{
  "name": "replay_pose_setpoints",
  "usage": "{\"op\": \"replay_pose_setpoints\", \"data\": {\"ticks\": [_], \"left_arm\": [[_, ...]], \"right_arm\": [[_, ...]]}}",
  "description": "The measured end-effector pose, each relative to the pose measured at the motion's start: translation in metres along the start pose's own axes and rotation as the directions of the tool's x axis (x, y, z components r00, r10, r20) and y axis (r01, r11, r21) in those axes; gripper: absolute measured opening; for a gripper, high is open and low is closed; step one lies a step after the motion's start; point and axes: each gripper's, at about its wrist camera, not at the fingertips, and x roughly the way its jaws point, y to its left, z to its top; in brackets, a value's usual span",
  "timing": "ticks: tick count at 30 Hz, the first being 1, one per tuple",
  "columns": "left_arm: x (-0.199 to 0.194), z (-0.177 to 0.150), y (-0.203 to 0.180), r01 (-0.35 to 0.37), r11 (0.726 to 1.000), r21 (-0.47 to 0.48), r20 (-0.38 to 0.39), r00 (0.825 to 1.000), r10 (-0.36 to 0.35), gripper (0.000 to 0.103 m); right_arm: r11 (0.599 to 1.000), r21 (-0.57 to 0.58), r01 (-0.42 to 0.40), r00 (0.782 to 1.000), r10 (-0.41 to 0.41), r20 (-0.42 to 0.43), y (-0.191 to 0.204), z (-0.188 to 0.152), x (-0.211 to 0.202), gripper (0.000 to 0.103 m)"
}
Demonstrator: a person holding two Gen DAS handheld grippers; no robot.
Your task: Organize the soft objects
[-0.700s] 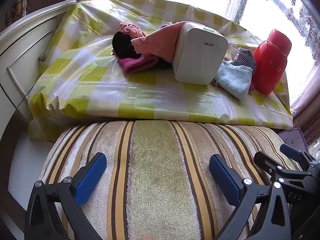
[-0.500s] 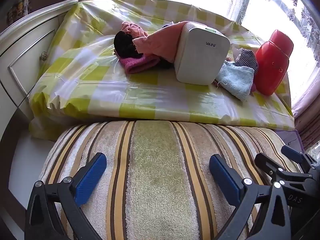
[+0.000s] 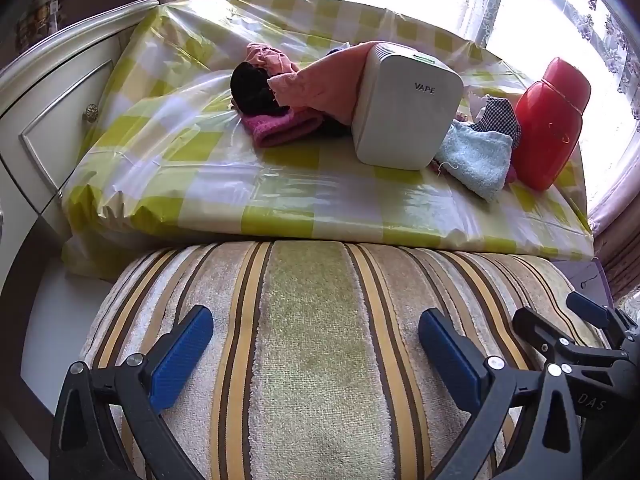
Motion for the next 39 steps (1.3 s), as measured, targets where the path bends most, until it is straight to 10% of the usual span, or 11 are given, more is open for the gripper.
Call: {"op": "replay_pose_setpoints", "data": {"ticks": [39], "left_arm": [[0.002,0.0007,-0.0015,-0.004,1.0,0.006,0.003,1.0,0.004,0.103]], "right_arm": [[1.0,-0.002,0.003,0.999,-0.003,0.039,0.0013,-0.0011,-0.0005,0.103]]}}
